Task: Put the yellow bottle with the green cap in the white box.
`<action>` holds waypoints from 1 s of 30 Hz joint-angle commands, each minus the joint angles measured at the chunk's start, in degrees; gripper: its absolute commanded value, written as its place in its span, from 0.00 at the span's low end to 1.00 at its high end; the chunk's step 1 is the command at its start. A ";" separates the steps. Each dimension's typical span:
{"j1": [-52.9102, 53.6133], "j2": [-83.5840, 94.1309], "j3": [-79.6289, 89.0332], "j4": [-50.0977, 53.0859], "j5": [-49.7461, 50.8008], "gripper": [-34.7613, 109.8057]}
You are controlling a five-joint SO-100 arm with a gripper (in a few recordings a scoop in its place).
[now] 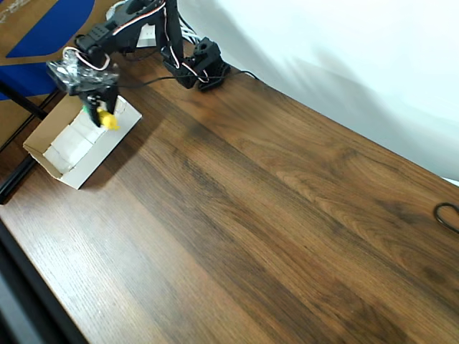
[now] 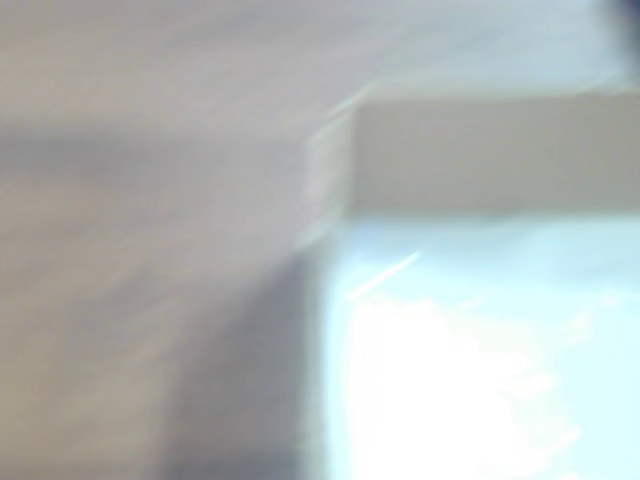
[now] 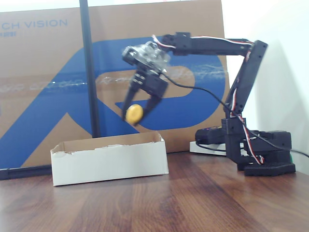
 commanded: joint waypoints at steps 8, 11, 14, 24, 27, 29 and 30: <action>12.39 -9.58 -12.04 -2.90 -0.26 0.24; 16.44 -12.13 -12.57 -5.36 -0.70 0.24; 19.86 -13.80 -12.48 -7.21 -1.23 0.24; 22.76 -14.77 -10.99 -10.20 -2.11 0.36; 21.62 -13.97 -10.02 -10.20 -2.37 0.38; 20.39 -12.92 -8.79 -10.20 -2.37 0.38; 19.69 -12.13 -7.91 -10.20 -2.29 0.37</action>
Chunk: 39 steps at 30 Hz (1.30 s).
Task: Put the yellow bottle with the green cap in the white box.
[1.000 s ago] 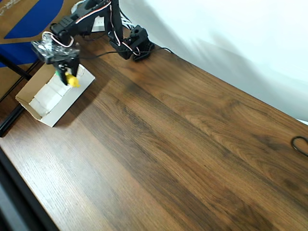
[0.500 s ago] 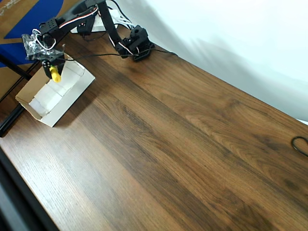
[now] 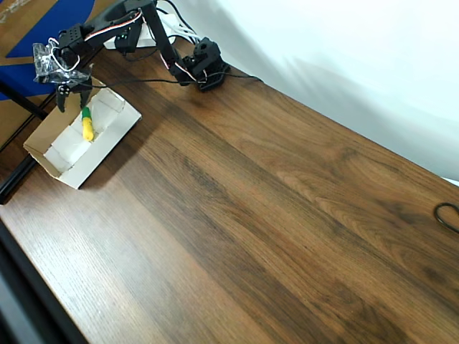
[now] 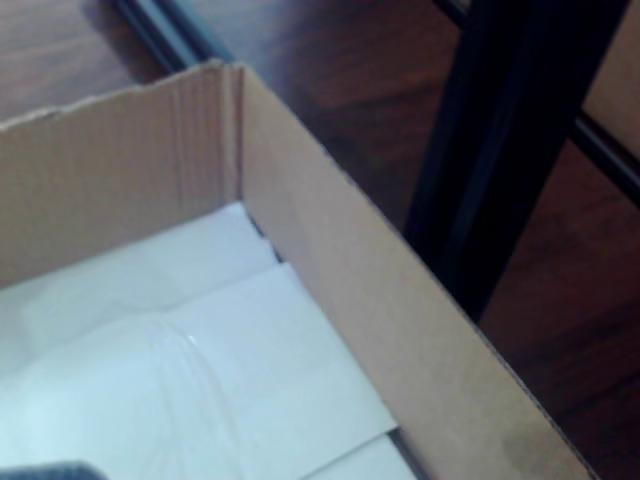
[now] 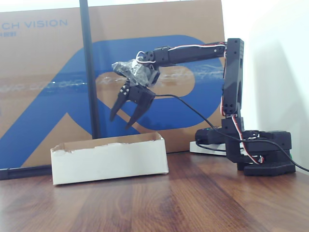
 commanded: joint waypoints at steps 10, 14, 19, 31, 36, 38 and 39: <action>-16.79 21.53 20.30 -4.13 -0.88 0.24; -21.18 27.42 26.02 -5.98 0.53 0.24; -26.63 39.81 41.22 -13.36 -2.02 0.24; -33.57 69.08 67.68 -11.51 -4.04 0.24; -34.37 78.84 77.61 -10.55 -5.71 0.24; -34.37 82.09 80.07 -9.14 -6.06 0.24; -34.37 83.41 80.77 -8.00 -6.06 0.24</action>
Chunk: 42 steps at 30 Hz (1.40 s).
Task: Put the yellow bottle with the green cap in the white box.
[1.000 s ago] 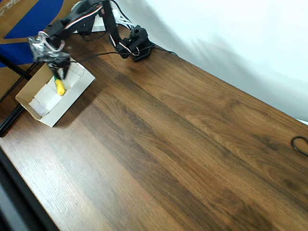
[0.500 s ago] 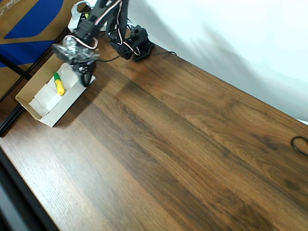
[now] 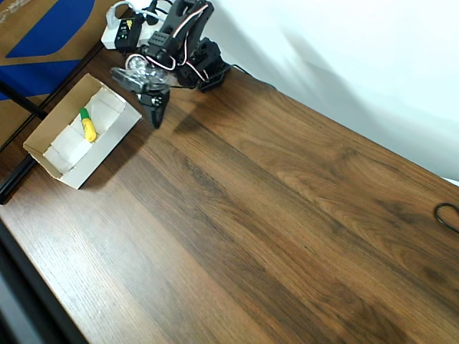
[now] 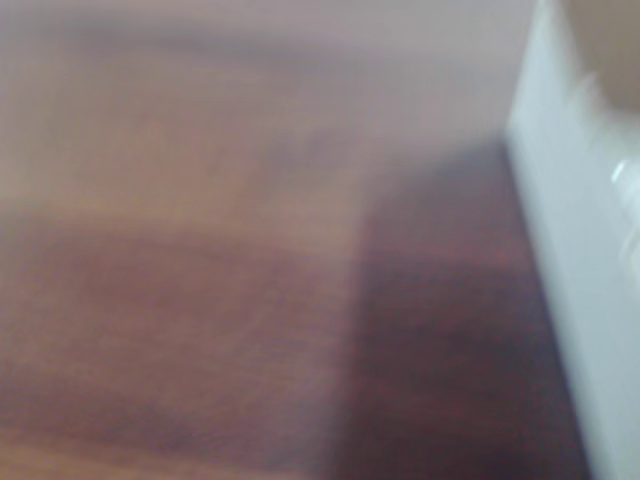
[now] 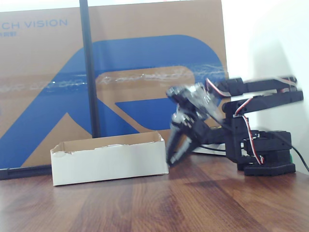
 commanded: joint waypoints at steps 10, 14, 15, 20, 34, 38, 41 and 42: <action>0.09 15.73 2.37 21.53 1.23 0.24; -0.35 22.41 1.93 32.52 1.05 0.24; -0.44 24.43 1.85 35.33 1.41 0.24; 1.23 25.66 1.76 37.27 2.11 0.24; 0.97 25.58 1.76 37.44 1.76 0.24; 0.97 25.58 1.76 37.44 1.76 0.24; 0.97 25.58 1.76 37.44 1.76 0.24; 0.97 25.58 1.76 37.44 1.76 0.24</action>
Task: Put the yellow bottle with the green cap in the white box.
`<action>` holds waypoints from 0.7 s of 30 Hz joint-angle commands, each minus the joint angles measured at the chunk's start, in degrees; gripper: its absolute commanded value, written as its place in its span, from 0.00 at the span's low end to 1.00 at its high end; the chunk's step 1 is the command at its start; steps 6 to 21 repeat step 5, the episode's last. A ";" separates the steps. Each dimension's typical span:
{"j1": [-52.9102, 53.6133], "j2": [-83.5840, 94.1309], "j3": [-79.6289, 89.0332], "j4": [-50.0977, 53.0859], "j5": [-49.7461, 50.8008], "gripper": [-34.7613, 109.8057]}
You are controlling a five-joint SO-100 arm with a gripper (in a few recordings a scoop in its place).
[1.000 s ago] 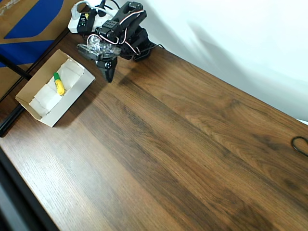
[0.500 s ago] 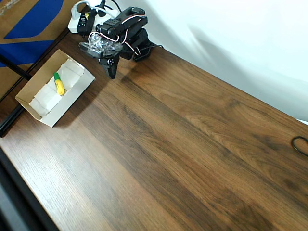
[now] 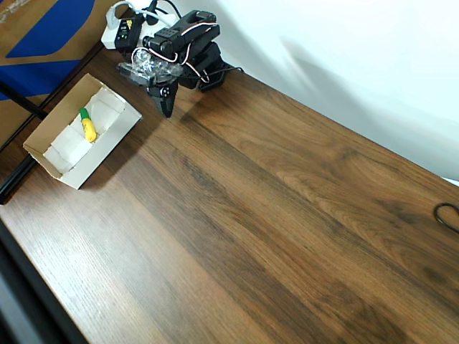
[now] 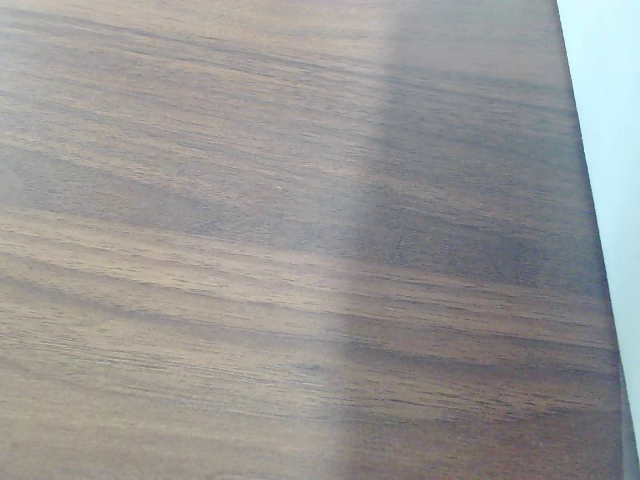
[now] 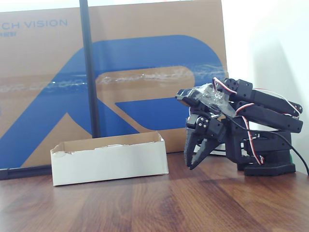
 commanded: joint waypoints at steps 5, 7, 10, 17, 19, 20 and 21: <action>0.44 2.37 0.35 0.88 -0.70 0.24; 0.44 2.37 0.35 0.88 -0.70 0.24; 0.44 2.37 0.35 0.88 -0.70 0.24; 0.44 2.37 0.35 0.88 -0.70 0.24; 0.44 2.37 0.35 0.88 -0.70 0.24; 0.44 2.37 0.35 0.88 -0.70 0.24; 0.44 2.37 0.35 0.88 -0.70 0.24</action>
